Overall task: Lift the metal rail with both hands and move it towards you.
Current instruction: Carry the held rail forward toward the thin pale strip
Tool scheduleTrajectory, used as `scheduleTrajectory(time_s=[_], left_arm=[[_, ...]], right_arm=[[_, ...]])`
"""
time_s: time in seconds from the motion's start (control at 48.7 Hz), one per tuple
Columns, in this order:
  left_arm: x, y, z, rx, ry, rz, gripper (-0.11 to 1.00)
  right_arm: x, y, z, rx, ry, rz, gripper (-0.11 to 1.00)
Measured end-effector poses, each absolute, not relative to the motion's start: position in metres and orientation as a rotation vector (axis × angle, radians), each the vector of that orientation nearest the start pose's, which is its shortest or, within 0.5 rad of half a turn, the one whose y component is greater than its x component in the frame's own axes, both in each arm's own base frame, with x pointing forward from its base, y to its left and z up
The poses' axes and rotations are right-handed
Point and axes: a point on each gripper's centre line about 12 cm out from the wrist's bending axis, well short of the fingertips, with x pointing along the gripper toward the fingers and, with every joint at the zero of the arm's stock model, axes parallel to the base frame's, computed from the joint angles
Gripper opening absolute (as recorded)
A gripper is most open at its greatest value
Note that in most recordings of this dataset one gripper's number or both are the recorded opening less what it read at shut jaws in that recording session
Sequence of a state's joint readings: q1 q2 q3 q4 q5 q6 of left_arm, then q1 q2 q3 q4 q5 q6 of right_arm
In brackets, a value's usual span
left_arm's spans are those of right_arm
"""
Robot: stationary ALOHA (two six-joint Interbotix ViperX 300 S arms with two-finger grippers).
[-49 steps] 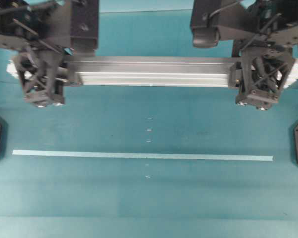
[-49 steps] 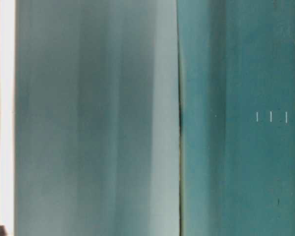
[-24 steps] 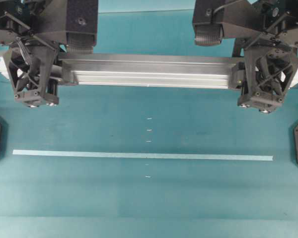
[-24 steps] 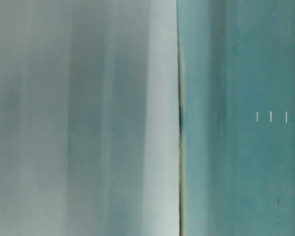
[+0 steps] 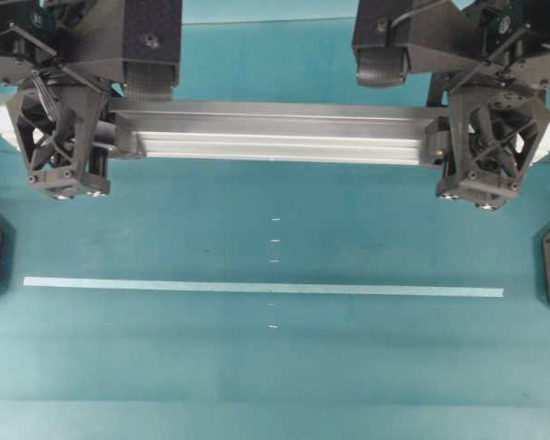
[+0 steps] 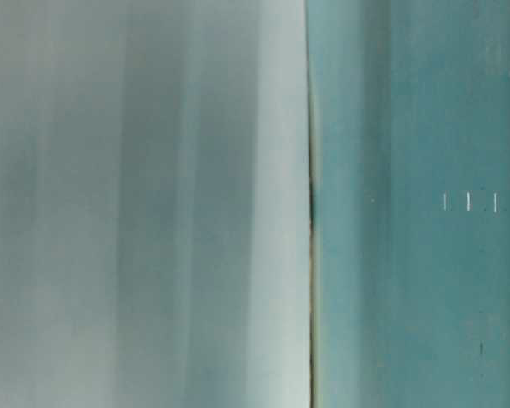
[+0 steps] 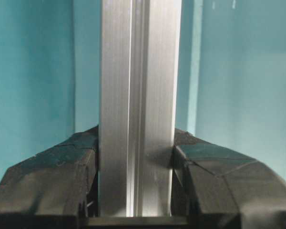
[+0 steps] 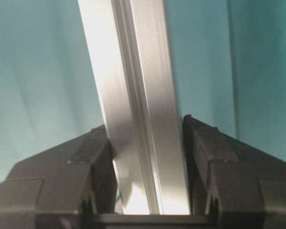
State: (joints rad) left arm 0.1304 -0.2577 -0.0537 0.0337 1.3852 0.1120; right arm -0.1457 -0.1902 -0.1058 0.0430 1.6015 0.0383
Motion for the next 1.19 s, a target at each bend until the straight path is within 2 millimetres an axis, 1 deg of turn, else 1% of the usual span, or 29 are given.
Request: scheduleTrajectory(time_s=[0.082,0.164,0.287,0.39,0.554,0.78,0.924,1.068,1.191], left_arm=[[0.320,0.045,0.411,0.048,1.103,0.084,0.30],[0.321,0.045,0.398,0.038,1.124,0.086,0.30],[0.325,0.045,0.370,0.024,1.135,0.090,0.30],[0.328,0.045,0.340,0.020,1.142,0.092,0.30],[0.326,0.042,0.305,0.015,1.160,0.085,0.30],[0.325,0.039,0.281,0.018,1.148,0.081,0.30],[0.324,0.037,0.261,0.011,1.127,0.081,0.30],[0.323,0.034,0.241,-0.018,1.119,0.092,0.30],[0.324,0.030,0.229,-0.033,1.106,0.096,0.30]], right_arm=[[0.318,-0.041,0.396,0.157,1.322,-0.112,0.39],[0.318,-0.041,0.381,0.160,1.355,-0.112,0.39],[0.319,-0.042,0.355,0.161,1.391,-0.114,0.39],[0.321,-0.042,0.335,0.161,1.397,-0.115,0.39],[0.325,-0.039,0.299,0.154,1.373,-0.114,0.39],[0.322,-0.034,0.250,0.147,1.361,-0.108,0.39],[0.321,-0.031,0.227,0.139,1.345,-0.103,0.39],[0.322,-0.028,0.207,0.129,1.338,-0.098,0.39],[0.322,-0.025,0.198,0.124,1.329,-0.092,0.39]])
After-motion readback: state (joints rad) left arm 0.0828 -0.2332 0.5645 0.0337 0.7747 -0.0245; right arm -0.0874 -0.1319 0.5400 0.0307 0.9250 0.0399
